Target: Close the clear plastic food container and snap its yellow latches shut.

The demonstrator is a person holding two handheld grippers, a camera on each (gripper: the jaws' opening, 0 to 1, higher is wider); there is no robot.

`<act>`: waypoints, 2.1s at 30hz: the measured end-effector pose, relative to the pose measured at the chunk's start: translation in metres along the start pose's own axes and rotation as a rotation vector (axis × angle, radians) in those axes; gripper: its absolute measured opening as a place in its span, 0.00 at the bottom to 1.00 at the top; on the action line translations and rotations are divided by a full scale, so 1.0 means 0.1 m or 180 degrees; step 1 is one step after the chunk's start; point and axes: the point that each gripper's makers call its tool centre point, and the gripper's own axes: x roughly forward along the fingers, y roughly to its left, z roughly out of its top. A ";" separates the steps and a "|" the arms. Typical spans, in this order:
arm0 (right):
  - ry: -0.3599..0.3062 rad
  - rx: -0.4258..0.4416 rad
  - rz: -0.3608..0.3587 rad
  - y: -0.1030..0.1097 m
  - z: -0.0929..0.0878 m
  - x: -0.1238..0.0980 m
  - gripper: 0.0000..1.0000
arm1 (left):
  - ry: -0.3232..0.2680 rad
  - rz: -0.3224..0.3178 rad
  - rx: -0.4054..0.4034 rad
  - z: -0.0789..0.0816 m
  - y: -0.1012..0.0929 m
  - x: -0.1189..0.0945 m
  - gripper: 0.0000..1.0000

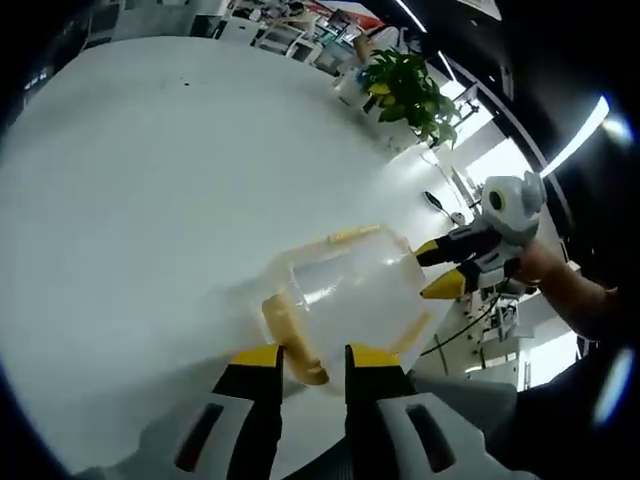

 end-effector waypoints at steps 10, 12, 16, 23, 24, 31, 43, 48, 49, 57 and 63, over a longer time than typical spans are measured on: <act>-0.0080 0.0026 0.0151 0.03 0.00 0.02 0.27 | 0.0038 0.0071 0.0011 0.03 -0.01 0.02 0.16; -0.0023 -0.0026 0.0149 0.05 0.00 0.02 0.27 | 0.0093 0.0123 0.0072 0.02 0.02 0.04 0.15; 0.0130 -0.0005 0.0142 0.03 -0.02 0.05 0.26 | 0.0198 0.0135 0.0120 0.05 -0.03 0.09 0.15; 0.0113 0.0140 0.0074 0.05 -0.03 0.03 0.28 | 0.0119 0.0124 0.0040 0.02 -0.03 0.07 0.17; 0.0063 0.0176 0.0057 0.05 -0.04 0.03 0.28 | 0.0105 0.0127 0.0039 0.02 -0.03 0.07 0.17; -0.0058 0.0372 0.0043 0.09 -0.07 0.04 0.28 | 0.0084 0.0098 0.0039 0.03 -0.03 0.05 0.18; -0.0028 0.0427 0.0097 0.10 -0.07 0.03 0.29 | 0.0023 0.0129 0.0097 0.04 -0.03 0.05 0.22; -0.0011 0.0435 0.0118 0.10 -0.07 0.03 0.29 | -0.0028 0.0197 0.0247 0.06 -0.03 0.04 0.23; -0.0009 0.0435 0.0117 0.10 -0.07 0.03 0.29 | -0.0034 0.0206 0.0269 0.06 -0.03 0.03 0.23; -0.0002 0.0068 0.0010 0.10 -0.04 0.01 0.31 | -0.0062 0.0497 0.0953 0.16 -0.03 -0.01 0.23; 0.0070 -0.0341 -0.0084 0.06 -0.03 -0.03 0.33 | -0.0091 0.0699 0.1334 0.20 -0.02 -0.04 0.29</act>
